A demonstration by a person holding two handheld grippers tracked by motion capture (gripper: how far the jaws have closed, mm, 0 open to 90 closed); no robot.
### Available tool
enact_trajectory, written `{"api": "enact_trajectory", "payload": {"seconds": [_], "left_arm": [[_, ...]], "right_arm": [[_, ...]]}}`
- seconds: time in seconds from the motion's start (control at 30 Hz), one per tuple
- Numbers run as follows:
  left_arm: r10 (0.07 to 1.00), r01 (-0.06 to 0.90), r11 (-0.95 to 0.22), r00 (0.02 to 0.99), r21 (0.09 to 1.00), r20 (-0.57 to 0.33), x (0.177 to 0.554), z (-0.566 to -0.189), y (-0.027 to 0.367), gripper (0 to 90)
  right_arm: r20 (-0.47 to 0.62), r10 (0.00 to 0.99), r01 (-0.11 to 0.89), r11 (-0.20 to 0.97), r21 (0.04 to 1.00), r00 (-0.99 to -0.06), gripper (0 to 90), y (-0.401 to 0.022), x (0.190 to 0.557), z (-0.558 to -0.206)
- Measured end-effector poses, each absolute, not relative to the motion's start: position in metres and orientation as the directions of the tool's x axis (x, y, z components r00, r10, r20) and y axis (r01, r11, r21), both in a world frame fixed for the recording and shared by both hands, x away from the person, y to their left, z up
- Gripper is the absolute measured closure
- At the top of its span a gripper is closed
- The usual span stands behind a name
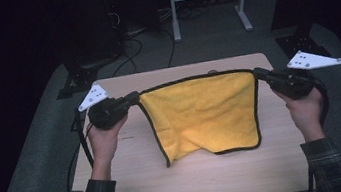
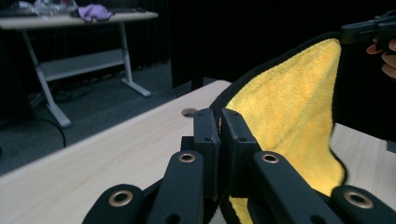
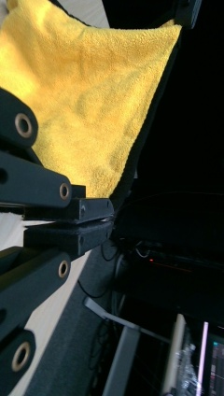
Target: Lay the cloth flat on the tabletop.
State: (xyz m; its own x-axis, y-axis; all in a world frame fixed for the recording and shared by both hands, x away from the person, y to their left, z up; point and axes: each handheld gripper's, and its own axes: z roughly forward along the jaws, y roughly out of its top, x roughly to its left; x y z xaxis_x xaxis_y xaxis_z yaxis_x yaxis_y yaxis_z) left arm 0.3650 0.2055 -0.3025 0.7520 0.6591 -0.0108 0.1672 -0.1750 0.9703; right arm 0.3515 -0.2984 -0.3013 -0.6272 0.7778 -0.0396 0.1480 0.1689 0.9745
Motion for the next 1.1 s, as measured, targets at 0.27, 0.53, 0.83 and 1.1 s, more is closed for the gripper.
{"api": "enact_trajectory", "payload": {"seconds": [0.27, 0.53, 0.83, 1.1], "left_arm": [[0.634, 0.099, -0.185, 0.773, 0.978, 0.042, 0.337, -0.282, 0.211, 85.5], [0.594, 0.006, -0.177, 0.798, 0.984, 0.102, 0.275, -0.255, 0.227, 85.5], [0.572, -0.006, -0.208, 0.811, 0.978, 0.127, 0.226, -0.246, 0.244, 85.4], [0.586, 0.163, -0.224, 0.811, 0.961, -0.001, 0.276, -0.303, 0.241, 85.5]], "right_arm": [[-0.096, 0.75, 0.084, 0.198, 0.977, -0.654, 86.8, -0.299, 0.313, -0.282], [-0.165, 0.702, 0.0, 0.229, 0.973, -0.692, 86.8, -0.302, 0.247, -0.259], [-0.225, 0.66, -0.057, 0.266, 0.962, -0.716, 86.8, -0.3, 0.191, -0.251], [-0.135, 0.675, 0.094, 0.291, 0.952, -0.725, 86.8, -0.296, 0.241, -0.294]]}}
